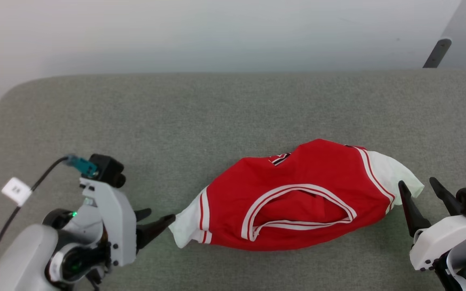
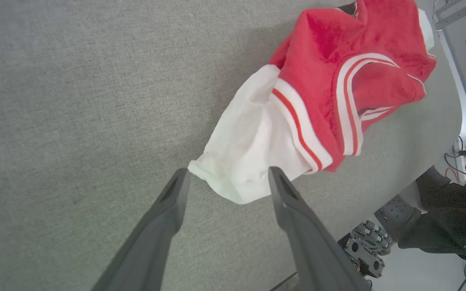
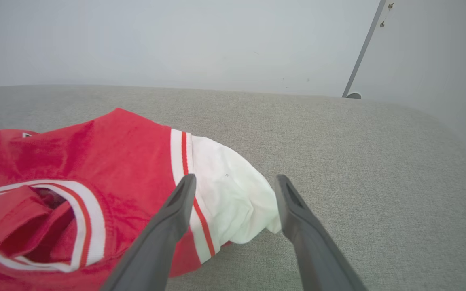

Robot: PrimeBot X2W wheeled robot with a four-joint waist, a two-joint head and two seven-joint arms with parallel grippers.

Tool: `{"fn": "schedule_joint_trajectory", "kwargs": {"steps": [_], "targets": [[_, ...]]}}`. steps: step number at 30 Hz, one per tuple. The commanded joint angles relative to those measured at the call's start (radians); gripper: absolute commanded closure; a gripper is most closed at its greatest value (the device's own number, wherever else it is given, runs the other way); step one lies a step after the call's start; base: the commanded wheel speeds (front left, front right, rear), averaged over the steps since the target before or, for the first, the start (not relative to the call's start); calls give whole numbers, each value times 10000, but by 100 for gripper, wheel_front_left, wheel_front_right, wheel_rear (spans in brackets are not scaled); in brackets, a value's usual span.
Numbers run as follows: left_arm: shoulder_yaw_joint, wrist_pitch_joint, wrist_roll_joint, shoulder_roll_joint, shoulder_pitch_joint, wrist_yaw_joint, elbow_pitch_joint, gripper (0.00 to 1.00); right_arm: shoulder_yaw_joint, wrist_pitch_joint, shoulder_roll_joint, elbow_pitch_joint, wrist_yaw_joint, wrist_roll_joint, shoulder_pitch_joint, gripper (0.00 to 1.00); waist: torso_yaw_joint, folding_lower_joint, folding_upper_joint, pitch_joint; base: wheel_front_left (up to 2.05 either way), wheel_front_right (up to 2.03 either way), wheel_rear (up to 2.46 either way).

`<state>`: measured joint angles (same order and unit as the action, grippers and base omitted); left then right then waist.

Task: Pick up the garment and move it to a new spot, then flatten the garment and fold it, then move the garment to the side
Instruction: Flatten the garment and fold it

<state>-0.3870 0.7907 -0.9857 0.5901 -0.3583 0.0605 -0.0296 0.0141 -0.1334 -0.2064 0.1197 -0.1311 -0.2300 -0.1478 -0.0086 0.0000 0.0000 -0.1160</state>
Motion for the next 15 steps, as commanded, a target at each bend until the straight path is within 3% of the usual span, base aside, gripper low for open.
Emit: {"fn": "schedule_joint_trajectory", "kwargs": {"steps": [1,12,15], "targets": [[-49,129,-96,-100,-127,-122,-69,0,-17,13,-19,-11,7,-14,-85,0,-60,0,0,-87,0,0,0],[-491,814,-167,-425,-672,-288,-606,0,-72,43,29,38,7,5,-292,0,-234,0,0,-540,0,0,0],[-613,792,-125,-531,-705,-161,-876,0,-72,66,34,86,7,30,-336,0,-255,0,0,-659,0,0,0]]}}
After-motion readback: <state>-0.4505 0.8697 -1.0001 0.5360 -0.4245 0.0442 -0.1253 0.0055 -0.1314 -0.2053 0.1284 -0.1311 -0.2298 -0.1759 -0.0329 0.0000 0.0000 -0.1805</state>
